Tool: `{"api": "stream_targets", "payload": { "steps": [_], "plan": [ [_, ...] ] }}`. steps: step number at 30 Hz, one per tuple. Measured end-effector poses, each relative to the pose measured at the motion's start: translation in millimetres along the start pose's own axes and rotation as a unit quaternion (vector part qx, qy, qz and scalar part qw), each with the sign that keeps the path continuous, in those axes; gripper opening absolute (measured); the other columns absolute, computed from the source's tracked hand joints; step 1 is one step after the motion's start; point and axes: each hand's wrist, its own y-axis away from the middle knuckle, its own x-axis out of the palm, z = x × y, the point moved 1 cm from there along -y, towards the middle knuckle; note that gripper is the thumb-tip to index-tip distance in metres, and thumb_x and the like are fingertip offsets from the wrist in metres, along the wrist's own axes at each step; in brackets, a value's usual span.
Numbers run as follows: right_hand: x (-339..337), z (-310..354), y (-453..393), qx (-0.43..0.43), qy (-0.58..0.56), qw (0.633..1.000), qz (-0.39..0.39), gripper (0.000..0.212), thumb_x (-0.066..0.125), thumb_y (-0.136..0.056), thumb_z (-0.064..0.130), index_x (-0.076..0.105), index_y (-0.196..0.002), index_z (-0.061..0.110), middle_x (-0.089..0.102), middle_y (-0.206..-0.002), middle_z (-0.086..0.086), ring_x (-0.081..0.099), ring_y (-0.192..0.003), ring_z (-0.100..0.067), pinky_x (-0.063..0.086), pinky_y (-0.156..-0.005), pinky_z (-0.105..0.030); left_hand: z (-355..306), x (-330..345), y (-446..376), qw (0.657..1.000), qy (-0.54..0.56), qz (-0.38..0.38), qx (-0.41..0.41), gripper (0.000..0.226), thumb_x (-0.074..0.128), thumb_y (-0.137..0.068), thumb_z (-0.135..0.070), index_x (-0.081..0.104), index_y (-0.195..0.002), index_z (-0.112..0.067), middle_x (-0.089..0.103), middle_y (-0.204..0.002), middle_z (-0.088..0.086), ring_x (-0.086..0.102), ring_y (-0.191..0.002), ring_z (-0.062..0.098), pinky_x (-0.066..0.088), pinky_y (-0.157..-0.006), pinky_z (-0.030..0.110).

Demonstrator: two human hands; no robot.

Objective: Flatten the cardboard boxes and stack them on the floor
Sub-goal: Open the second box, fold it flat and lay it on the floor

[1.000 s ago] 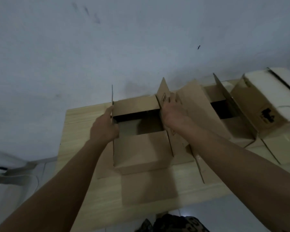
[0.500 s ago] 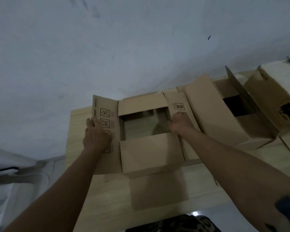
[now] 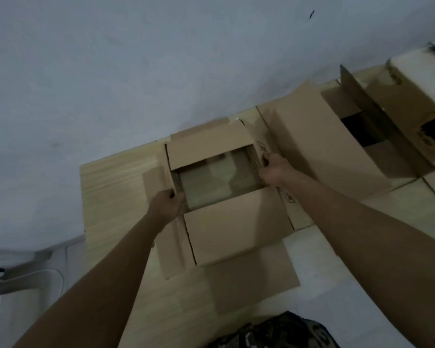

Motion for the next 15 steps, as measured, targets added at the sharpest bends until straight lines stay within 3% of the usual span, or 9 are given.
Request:
{"api": "stream_targets", "payload": {
  "steps": [3,5,7,10,12,15],
  "plan": [
    [3.7,-0.5,0.5,-0.016,-0.005,1.0,-0.008,0.049,0.052,-0.097,0.018,0.046,-0.145,0.01,0.048,-0.148,-0.015,0.046,-0.135,-0.033,0.039,-0.107,-0.03,1.2,-0.8,-1.9,0.999,-0.035,0.01,0.023,0.034,0.048,-0.098,-0.027,0.067,-0.093,0.001,0.066,-0.093,0.018,0.061,-0.086,0.03,0.039,-0.069,0.031],
    [6.8,-0.2,6.0,-0.035,0.008,0.999,-0.033,0.036,0.052,-0.098,0.018,0.053,-0.133,0.01,0.052,-0.141,-0.017,0.049,-0.13,-0.035,0.041,-0.103,-0.034,-1.4,-3.3,-2.9,0.993,-0.104,-0.036,0.05,0.029,0.05,-0.096,-0.031,0.062,-0.101,-0.004,0.065,-0.095,0.014,0.062,-0.089,0.032,0.04,-0.069,0.03],
    [11.4,-1.1,13.3,-0.078,0.052,0.989,-0.112,0.024,0.05,-0.099,0.024,0.058,-0.116,0.011,0.057,-0.129,-0.018,0.052,-0.122,-0.037,0.045,-0.097,-0.039,-5.2,-6.3,-1.8,0.97,-0.167,-0.127,0.123,0.037,0.054,-0.091,-0.036,0.051,-0.118,-0.01,0.062,-0.11,0.014,0.059,-0.098,0.034,0.044,-0.071,0.033],
    [17.0,5.4,32.0,-0.19,0.165,0.936,-0.246,0.024,0.052,-0.096,0.03,0.064,-0.107,0.013,0.064,-0.11,-0.012,0.058,-0.105,-0.032,0.047,-0.085,-0.041,-18.2,-10.4,0.3,0.917,-0.225,-0.224,0.241,0.065,0.064,-0.087,-0.039,0.04,-0.14,-0.011,0.043,-0.142,0.018,0.043,-0.127,0.036,0.045,-0.095,0.046],
    [20.9,16.3,45.6,-0.246,0.199,0.923,-0.221,0.028,0.05,-0.097,0.038,0.068,-0.104,0.017,0.067,-0.099,-0.006,0.062,-0.093,-0.027,0.05,-0.08,-0.039,-35.1,-13.2,3.6,0.879,-0.232,-0.254,0.33,0.06,0.067,-0.086,-0.038,0.049,-0.136,-0.011,0.046,-0.139,0.016,0.045,-0.126,0.034,0.044,-0.098,0.049],
    [26.3,32.5,58.4,-0.21,0.238,0.945,-0.081,0.044,0.043,-0.099,0.052,0.07,-0.105,0.018,0.061,-0.088,-0.005,0.063,-0.086,-0.027,0.047,-0.072,-0.035,-48.4,-7.3,2.0,0.81,-0.279,-0.227,0.463,0.045,0.069,-0.084,-0.036,0.06,-0.123,-0.016,0.054,-0.126,0.011,0.051,-0.116,0.03,0.046,-0.09,0.047]
  ]
}}
